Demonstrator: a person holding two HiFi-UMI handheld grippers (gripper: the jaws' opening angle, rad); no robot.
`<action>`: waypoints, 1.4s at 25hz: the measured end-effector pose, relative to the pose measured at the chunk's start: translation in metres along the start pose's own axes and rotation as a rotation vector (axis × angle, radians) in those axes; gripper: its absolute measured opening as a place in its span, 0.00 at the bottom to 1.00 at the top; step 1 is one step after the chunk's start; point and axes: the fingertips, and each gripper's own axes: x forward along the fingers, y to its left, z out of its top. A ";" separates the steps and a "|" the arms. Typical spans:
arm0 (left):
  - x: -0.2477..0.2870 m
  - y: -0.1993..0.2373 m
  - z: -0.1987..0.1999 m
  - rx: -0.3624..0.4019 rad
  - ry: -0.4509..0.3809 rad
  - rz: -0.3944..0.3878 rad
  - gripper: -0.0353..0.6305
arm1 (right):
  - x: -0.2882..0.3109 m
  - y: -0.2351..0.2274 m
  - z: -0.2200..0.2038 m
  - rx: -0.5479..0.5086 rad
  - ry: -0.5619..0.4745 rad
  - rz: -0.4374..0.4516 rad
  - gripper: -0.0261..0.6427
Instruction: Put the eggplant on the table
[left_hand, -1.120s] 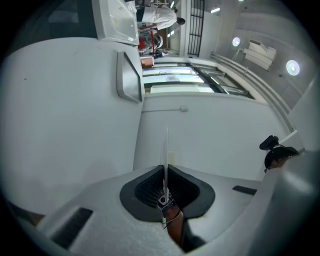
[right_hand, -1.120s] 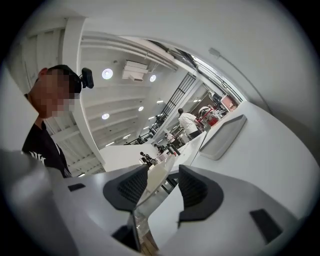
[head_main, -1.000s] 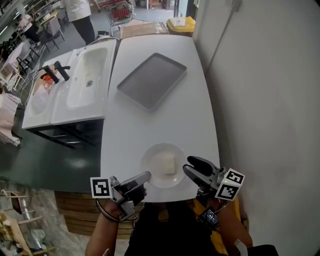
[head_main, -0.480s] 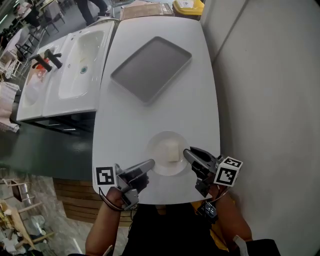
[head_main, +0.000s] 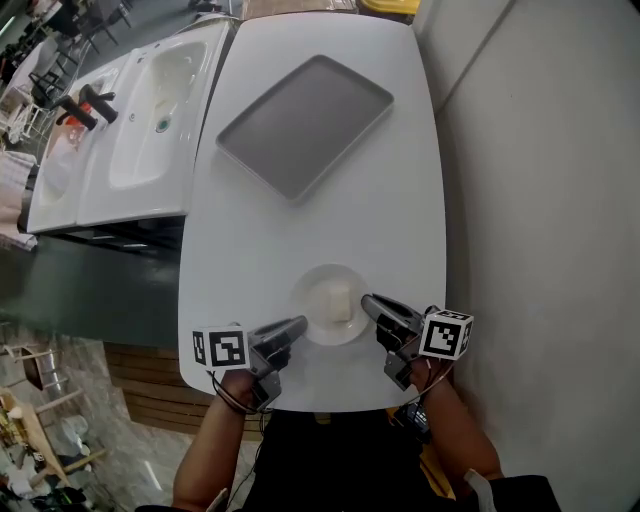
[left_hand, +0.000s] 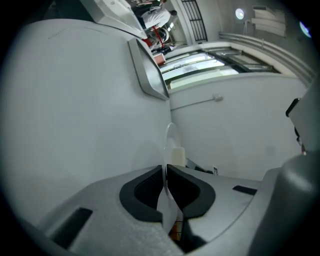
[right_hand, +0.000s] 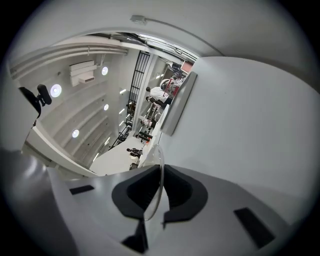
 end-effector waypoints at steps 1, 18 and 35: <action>0.002 0.004 0.000 0.024 0.011 0.027 0.08 | 0.001 -0.004 -0.001 0.004 0.006 -0.015 0.07; 0.016 0.045 -0.002 0.476 0.231 0.442 0.22 | 0.005 -0.037 -0.018 0.015 0.070 -0.205 0.07; 0.023 0.048 -0.010 0.719 0.382 0.706 0.28 | 0.010 -0.046 -0.021 -0.412 0.270 -0.484 0.14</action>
